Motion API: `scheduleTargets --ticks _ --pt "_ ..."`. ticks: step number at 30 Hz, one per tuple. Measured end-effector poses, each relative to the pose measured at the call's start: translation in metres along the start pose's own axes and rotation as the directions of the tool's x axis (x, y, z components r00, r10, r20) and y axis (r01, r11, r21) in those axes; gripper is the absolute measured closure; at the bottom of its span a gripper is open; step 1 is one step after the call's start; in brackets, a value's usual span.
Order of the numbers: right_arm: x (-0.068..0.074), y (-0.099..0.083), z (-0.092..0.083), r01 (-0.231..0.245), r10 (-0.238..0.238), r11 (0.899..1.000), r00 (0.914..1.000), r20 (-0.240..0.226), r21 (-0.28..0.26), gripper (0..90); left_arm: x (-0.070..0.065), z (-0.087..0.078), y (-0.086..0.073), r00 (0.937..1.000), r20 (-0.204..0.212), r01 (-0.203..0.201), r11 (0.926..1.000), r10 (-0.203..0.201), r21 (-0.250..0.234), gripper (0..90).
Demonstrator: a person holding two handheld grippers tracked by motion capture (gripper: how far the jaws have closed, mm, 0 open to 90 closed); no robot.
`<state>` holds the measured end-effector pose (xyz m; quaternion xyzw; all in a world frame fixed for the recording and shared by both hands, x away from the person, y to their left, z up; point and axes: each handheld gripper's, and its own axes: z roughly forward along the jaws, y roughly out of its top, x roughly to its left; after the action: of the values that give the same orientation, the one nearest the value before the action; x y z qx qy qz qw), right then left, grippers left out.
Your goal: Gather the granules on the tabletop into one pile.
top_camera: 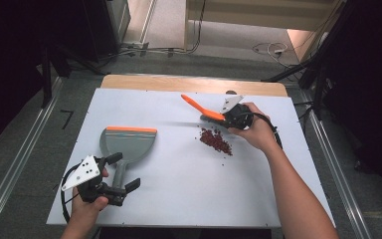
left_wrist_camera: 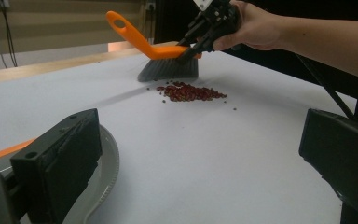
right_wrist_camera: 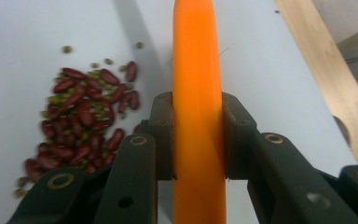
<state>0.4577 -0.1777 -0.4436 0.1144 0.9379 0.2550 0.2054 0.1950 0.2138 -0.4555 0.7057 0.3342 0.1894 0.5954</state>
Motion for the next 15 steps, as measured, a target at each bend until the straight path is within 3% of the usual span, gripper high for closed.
scheduleTargets --ticks 12,15 --pt "0.027 -0.013 -0.021 0.073 -0.073 0.997 0.9955 -0.06 -0.013 68.3 -0.003 0.003 0.002 1.0 0.005 -0.007 1.0 0.007 0.002 0.0" --pt "0.027 -0.015 -0.025 0.042 -0.044 0.998 0.9975 -0.055 -0.035 68.3 -0.003 0.004 0.002 0.9999 0.006 -0.009 1.0 0.009 0.004 0.0"
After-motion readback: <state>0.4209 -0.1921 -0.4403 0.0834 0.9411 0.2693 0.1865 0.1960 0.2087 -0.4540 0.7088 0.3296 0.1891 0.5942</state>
